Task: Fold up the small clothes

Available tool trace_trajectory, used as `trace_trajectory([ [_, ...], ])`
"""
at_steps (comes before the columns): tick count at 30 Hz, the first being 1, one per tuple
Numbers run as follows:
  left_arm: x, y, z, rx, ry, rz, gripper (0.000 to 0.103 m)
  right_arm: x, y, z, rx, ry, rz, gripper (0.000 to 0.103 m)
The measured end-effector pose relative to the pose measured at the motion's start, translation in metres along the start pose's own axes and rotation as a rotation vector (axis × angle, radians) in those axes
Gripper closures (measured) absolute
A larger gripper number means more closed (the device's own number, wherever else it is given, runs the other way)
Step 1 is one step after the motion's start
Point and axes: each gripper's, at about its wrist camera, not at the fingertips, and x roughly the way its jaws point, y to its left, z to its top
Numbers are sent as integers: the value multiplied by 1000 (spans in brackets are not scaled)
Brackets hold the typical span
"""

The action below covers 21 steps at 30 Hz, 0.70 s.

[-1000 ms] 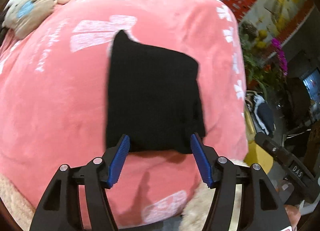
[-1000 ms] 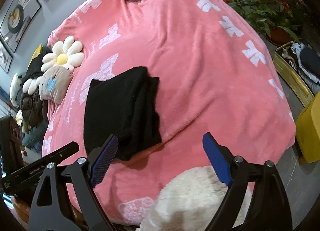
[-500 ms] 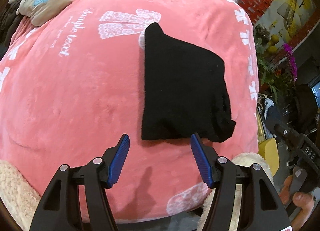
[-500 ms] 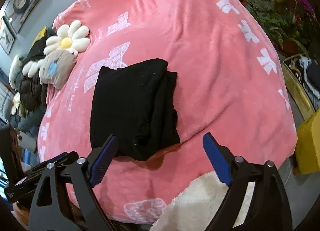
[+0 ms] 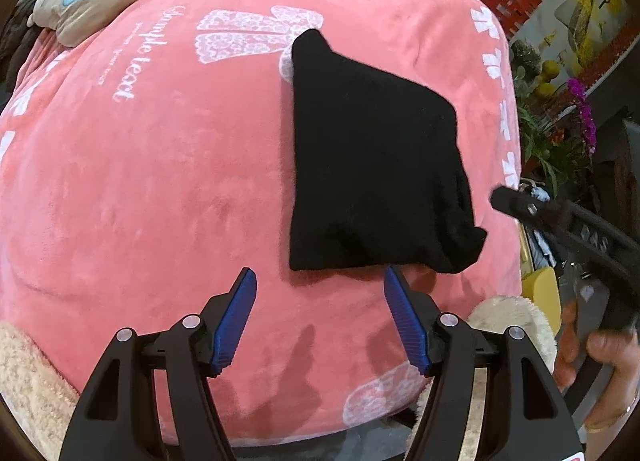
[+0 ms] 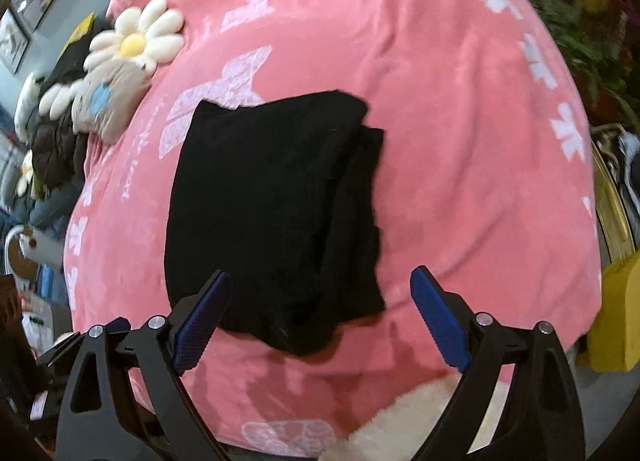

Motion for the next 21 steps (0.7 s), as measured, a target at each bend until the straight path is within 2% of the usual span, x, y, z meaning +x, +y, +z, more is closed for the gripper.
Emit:
trace_trajectory([
  [5,6,6,-1,-31,25,-5,39,46,6,8,-19,69,-32,16],
  [7,6,6,0,-28,22,-11,39,59,1,7,8,92,-41,27],
  [8,7,6,0,-25,21,-12,39,65,-1,6,22,107,-38,38],
  [9,7,6,0,-20,20,-12,39,69,-3,5,32,115,-19,60],
  [11,10,5,-1,-11,27,-6,39,72,-5,6,48,123,14,80],
  [12,13,5,-1,-6,35,-4,39,70,-4,8,49,124,27,87],
  [15,16,3,1,2,44,-1,39,28,13,24,-19,17,84,88],
  [17,16,2,2,8,38,1,39,14,16,29,-53,-17,76,88],
  [19,17,2,4,6,39,3,39,32,6,24,-61,42,32,81],
  [21,18,1,5,-9,42,-4,39,69,-7,12,-82,181,-64,67],
])
